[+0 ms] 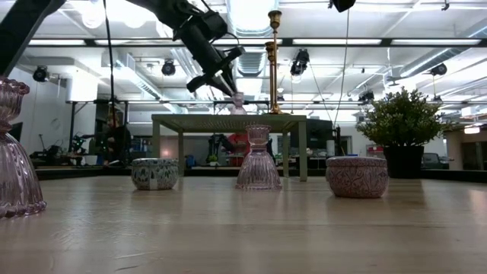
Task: Pick & Place candle stick holders
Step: Put the bottom right pink glass candle holder on the shelf, then put the top pink glass candle holder aligned with the other pink glass candle holder on the shelf
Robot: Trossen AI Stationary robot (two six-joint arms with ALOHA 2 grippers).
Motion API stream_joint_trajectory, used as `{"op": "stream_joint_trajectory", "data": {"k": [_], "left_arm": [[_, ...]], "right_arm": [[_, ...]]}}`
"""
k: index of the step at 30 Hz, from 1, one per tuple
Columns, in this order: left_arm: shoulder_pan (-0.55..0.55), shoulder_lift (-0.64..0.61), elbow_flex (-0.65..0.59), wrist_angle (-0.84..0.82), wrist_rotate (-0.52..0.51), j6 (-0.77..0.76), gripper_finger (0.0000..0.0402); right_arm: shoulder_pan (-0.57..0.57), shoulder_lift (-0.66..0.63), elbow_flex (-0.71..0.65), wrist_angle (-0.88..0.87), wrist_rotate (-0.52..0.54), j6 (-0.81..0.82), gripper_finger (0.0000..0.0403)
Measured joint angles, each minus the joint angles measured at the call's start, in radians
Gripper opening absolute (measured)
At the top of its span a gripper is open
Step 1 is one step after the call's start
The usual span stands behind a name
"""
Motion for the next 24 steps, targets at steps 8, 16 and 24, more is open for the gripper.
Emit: {"op": "stream_joint_trajectory", "data": {"k": [8,16,24], "left_arm": [[0.0,-0.002,0.0,0.018,0.005,-0.018,0.011],[-0.003,-0.042,0.0,-0.084,0.022,0.104,0.011],[-0.019,-0.096,0.0,-0.242,0.023,0.191,0.011]], "right_arm": [[0.0,0.0,0.0,0.0,0.002,0.001,0.0043],[0.0,0.0,0.0,-0.006,0.002,0.025,0.0043],[-0.006,0.0,0.0,-0.03,0.028,0.06,0.0043]]}}
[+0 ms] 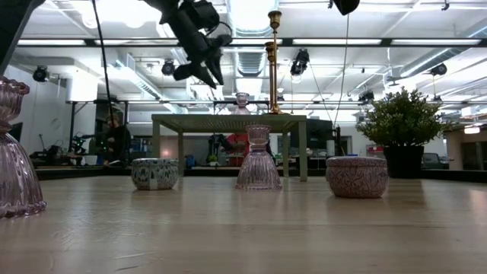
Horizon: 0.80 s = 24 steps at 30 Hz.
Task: Pick & Place candle stick holders
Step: Put the top pink glass candle holder aligned with the other pink glass candle holder on the shelf
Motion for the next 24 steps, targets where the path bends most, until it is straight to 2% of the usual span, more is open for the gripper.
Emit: {"op": "stream_joint_trajectory", "data": {"k": [6,12,16,24], "left_arm": [[-0.052,-0.052,0.0,-0.058,0.053,0.094,0.0106],[-0.111,-0.109,0.0,-0.067,0.051,0.102,0.0104],[-0.142,-0.144,0.0,-0.075,0.05,0.113,0.0104],[-0.207,-0.217,0.0,-0.124,0.049,0.122,0.0104]], "right_arm": [[-0.022,0.0,0.0,-0.093,-0.01,0.114,0.0043],[-0.078,0.012,-0.001,-0.156,-0.169,0.14,0.0043],[-0.116,0.043,-0.006,-0.165,-0.207,0.192,0.0043],[-0.209,0.107,-0.008,-0.211,-0.325,0.417,0.0063]]}}
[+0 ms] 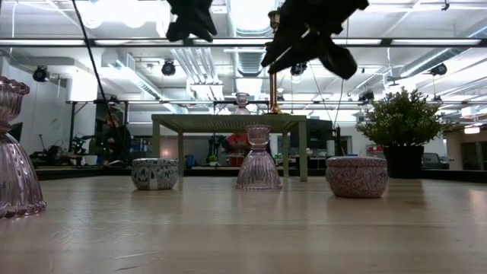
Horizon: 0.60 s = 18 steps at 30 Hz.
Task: Pick & Place candle stick holders
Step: Put the top pink glass candle holder aligned with the other pink glass candle holder on the shelf
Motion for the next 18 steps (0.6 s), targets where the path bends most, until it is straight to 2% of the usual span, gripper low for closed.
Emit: {"op": "stream_joint_trajectory", "data": {"k": [9,18], "left_arm": [[-0.034,-0.117,-0.083,-0.004,0.0,0.039,0.0104],[-0.04,-0.233,-0.243,0.001,0.026,0.054,0.0104]], "right_arm": [[-0.064,0.079,0.001,0.002,-0.065,0.13,0.012],[-0.09,0.133,0.001,-0.006,-0.069,0.216,0.0106]]}}
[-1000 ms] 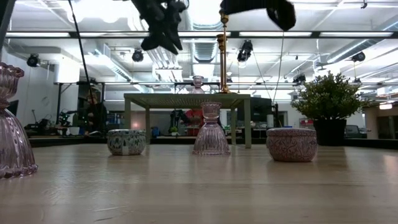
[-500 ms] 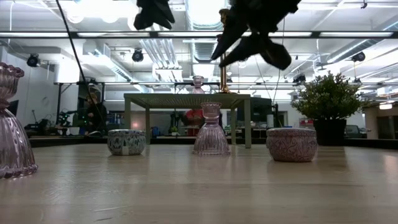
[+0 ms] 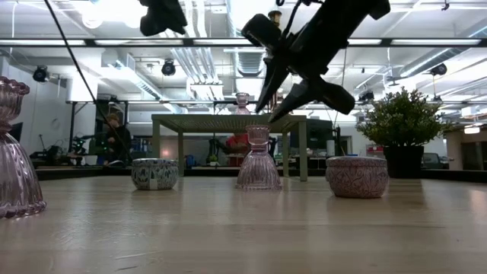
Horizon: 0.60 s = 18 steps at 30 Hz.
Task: Pick & Place candle stick holders
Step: Put the top pink glass candle holder aligned with the other pink glass candle holder on the shelf
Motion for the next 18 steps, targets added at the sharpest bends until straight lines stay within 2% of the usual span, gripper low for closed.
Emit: {"op": "stream_joint_trajectory", "data": {"k": [9,18], "left_arm": [[-0.005,-0.079,-0.137,0.1,0.108,0.001,0.0104],[-0.008,-0.11,-0.184,0.141,0.14,0.01,0.0104]], "right_arm": [[-0.017,-0.005,0.004,-0.05,0.012,0.025,0.0086],[-0.033,0.023,0.009,-0.049,-0.032,0.063,0.0105]]}}
